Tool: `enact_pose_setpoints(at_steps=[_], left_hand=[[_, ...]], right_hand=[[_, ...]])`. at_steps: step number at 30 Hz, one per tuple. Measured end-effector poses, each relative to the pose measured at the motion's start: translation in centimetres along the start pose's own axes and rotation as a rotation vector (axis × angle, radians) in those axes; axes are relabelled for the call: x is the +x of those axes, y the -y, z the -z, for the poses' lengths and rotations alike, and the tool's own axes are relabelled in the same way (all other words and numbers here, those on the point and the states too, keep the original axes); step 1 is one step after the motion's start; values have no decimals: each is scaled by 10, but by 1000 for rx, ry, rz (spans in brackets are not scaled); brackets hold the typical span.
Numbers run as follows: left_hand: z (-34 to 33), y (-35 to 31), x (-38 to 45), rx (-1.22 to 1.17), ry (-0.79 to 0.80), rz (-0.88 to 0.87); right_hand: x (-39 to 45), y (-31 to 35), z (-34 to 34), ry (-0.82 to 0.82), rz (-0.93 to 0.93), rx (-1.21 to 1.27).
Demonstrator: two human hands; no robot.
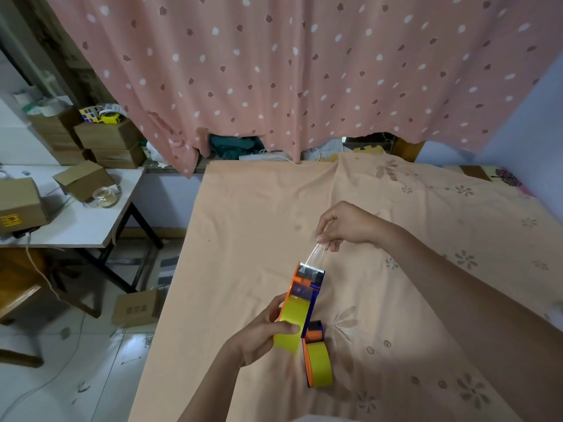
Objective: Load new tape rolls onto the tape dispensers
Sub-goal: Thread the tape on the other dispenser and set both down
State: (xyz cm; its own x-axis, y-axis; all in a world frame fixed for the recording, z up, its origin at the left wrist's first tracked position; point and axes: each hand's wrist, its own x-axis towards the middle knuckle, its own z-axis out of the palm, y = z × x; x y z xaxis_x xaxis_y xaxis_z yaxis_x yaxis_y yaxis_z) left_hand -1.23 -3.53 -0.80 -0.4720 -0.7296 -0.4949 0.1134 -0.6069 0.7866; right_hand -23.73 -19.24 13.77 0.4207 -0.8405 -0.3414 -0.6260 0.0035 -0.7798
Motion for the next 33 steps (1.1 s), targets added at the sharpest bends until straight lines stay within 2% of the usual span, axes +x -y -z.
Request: enact_pose_setpoints(at_steps=[5, 12, 18, 22, 27, 33], left_hand=[[3, 2, -3, -13, 32, 12], [3, 1, -1, 58, 32, 31], [3, 0, -5, 37, 74, 39], [3, 1, -8, -4, 137, 68], [6, 3, -14, -189, 203, 72], [12, 7, -14, -500, 157, 14]], right_hand=[[-3, -18, 4, 45, -178, 127], [-4, -20, 4, 92, -244, 195], [-3, -21, 3, 105, -413, 415], [-3, -23, -1, 82, -490, 392], [-4, -25, -6, 88, -367, 284], [-11, -35, -22, 65, -177, 605]])
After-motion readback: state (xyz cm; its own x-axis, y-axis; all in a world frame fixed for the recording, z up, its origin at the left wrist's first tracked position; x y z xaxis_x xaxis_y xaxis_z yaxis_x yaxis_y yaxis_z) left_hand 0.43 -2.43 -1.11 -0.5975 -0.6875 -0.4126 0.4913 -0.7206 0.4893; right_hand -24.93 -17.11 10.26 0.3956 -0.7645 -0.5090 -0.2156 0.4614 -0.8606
